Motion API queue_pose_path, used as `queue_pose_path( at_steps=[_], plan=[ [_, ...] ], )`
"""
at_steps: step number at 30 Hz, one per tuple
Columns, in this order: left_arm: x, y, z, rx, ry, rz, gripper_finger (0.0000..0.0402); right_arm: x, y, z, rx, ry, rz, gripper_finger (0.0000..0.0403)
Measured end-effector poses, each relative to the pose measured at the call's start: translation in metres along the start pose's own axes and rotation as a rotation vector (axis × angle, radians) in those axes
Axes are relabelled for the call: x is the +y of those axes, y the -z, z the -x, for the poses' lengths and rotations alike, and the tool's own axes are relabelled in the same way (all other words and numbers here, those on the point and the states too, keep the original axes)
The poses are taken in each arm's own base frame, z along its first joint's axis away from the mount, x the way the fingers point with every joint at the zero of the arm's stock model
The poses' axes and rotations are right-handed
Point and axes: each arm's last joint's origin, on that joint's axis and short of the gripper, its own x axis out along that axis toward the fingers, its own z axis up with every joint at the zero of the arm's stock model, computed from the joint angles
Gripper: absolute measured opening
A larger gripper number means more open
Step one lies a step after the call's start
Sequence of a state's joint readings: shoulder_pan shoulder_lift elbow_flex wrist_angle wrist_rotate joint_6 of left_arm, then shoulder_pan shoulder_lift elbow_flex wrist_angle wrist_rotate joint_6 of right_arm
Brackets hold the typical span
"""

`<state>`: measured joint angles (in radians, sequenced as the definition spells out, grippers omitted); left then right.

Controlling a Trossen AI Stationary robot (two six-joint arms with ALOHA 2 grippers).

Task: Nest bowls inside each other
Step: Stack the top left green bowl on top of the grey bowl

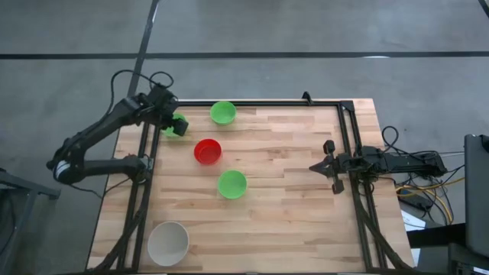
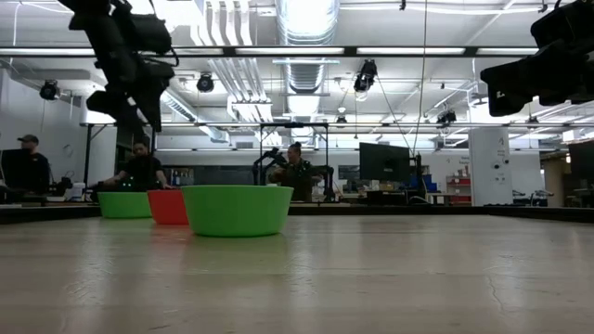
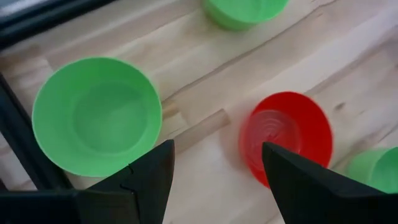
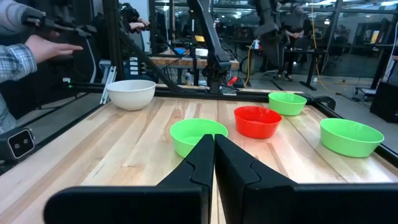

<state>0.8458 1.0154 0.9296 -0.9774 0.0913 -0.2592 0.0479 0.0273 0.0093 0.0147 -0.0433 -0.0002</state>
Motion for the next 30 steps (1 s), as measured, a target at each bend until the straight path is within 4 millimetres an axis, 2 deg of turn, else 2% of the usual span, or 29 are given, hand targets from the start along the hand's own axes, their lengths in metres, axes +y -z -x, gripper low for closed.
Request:
queue_pose_path(
  at_steps=[14, 30],
  plan=[
    [0.010, -0.015, -0.046, 0.181, -0.065, 0.061, 0.0245, 0.000, 0.000, 0.000, 0.000, 0.000, 0.000, 0.0009],
    [0.016, -0.026, -0.092, 0.273, -0.147, 0.049, 0.0245, 0.000, 0.000, 0.000, 0.000, 0.000, 0.000, 0.0009]
  ],
)
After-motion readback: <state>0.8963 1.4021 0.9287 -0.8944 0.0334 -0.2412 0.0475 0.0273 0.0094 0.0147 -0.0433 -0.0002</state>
